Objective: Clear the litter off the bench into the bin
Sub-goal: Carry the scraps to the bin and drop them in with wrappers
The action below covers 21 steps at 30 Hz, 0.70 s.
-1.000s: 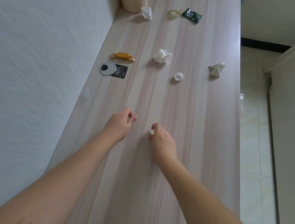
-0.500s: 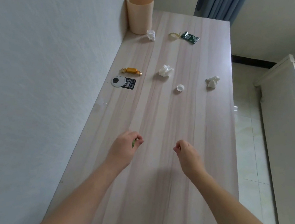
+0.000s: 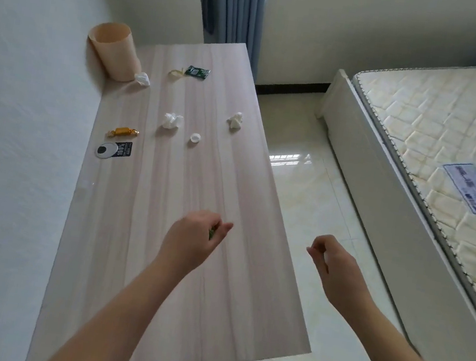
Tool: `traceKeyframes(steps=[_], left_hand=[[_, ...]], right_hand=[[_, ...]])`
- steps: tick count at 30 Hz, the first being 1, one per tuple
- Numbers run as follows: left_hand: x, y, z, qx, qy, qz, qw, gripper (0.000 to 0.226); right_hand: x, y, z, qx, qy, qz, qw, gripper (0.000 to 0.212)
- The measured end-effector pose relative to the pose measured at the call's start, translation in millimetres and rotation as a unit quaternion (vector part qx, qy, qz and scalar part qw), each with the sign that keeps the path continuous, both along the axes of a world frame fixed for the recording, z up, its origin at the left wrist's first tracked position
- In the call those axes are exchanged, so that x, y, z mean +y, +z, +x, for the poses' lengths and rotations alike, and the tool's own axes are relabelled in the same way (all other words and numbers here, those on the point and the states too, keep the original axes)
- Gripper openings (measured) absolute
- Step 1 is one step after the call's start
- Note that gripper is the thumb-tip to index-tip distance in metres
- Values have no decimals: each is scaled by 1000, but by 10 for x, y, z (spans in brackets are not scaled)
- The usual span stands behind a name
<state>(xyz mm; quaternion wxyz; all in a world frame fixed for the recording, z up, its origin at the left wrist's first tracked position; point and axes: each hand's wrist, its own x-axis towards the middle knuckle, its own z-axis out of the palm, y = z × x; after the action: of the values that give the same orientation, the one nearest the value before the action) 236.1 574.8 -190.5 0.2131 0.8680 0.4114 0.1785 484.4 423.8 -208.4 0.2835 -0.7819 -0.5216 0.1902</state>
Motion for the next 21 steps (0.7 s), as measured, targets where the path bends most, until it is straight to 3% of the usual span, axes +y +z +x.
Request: traceKeyframes(steps=[4, 9, 15, 21], left_hand=[[-432, 167, 689, 25, 5, 45, 999, 37], [-985, 324, 1804, 14, -7, 22, 1000, 37], [-1479, 455, 2921, 33, -126, 23, 991, 36], [-1546, 421, 3511, 72, -171, 25, 982, 33]], right_hand=[[-478, 113, 592, -11, -4, 48, 999, 12], [-1122, 303, 1537, -22, -41, 63, 997, 13], [-1777, 569, 2425, -51, -128, 55, 989, 16], [-2031, 663, 2841, -52, -133, 74, 987, 15]])
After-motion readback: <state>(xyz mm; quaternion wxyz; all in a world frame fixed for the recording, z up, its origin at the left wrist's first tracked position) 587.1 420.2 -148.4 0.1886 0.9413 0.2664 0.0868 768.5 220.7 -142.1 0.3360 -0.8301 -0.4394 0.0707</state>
